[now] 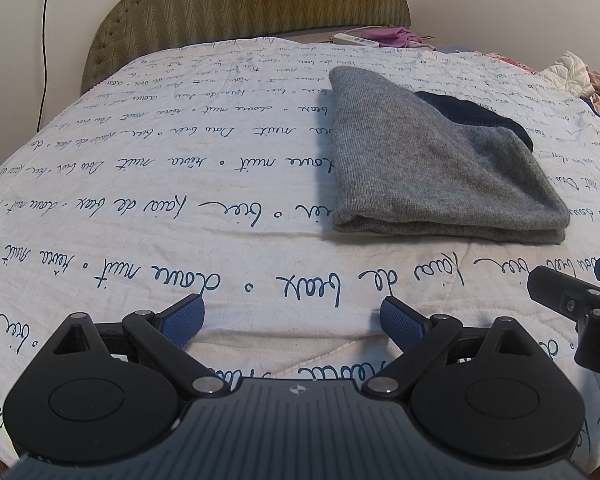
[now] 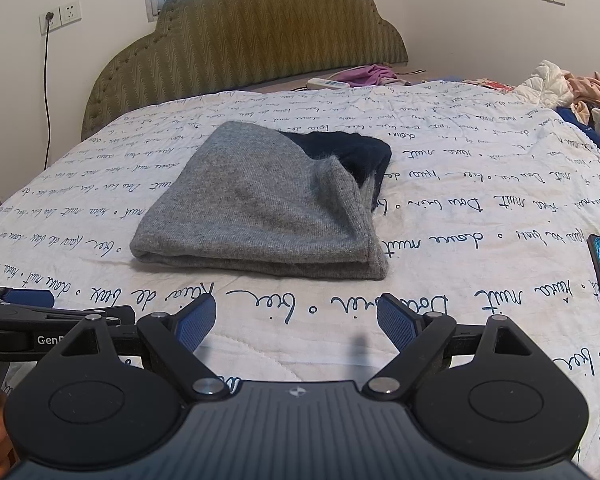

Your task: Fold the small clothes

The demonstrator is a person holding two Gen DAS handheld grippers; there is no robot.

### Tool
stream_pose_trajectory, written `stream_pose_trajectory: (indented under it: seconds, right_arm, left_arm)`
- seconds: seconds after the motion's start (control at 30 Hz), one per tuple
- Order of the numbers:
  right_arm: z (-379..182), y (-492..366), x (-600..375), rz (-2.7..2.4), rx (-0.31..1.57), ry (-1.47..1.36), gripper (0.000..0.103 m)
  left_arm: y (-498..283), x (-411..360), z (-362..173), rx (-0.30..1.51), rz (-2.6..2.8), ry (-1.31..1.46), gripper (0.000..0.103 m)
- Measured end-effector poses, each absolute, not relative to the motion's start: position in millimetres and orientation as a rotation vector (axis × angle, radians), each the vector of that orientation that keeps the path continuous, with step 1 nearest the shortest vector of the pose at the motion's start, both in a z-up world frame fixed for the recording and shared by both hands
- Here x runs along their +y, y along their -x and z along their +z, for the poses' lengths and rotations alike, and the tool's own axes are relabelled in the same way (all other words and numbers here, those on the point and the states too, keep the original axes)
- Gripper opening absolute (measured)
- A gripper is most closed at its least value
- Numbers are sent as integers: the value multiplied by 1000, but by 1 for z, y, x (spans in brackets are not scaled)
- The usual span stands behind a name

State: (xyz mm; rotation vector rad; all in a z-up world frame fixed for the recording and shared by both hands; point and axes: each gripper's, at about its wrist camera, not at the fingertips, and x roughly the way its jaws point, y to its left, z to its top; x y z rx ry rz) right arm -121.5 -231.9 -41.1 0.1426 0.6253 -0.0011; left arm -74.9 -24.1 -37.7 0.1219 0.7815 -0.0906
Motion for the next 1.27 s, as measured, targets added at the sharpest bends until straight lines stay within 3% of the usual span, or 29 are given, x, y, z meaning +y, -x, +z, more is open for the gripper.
stream_pose_trajectory:
  seconds: [1.27]
  right_arm:
    - [-37, 120, -235, 23, 649, -149, 88]
  left_arm:
    - [71, -11, -26, 801, -90, -127, 100]
